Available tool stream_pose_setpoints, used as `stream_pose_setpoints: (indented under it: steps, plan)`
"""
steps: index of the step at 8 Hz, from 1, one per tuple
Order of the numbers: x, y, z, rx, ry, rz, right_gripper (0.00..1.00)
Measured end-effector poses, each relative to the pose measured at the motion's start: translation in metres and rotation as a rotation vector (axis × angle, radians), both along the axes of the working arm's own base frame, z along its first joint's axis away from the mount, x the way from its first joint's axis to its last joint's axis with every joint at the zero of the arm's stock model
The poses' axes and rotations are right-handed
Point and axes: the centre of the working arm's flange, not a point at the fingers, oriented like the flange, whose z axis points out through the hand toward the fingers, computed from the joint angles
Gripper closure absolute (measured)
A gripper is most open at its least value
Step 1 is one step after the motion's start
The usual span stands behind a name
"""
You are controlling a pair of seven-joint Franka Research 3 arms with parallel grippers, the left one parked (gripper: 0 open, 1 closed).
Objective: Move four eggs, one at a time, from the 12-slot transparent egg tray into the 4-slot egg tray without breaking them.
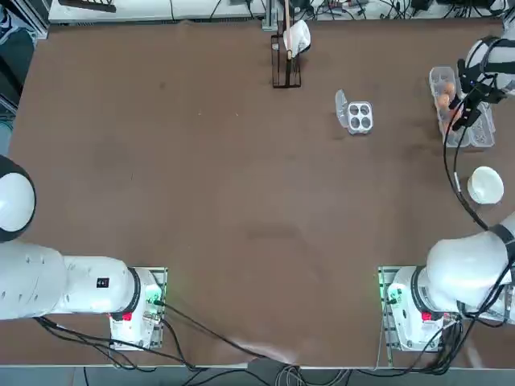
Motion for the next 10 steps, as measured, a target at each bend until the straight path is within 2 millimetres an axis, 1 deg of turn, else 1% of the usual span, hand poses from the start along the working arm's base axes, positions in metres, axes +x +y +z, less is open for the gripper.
stream_pose_setpoints:
  steps: [1,4,10]
  plan:
    - [-0.002,-0.003,-0.007,0.005,0.006,-0.007,0.06]
    - [-0.002,-0.003,-0.018,0.008,0.002,-0.012,0.09]
    - [-0.004,-0.003,-0.022,0.007,-0.003,-0.013,0.13]
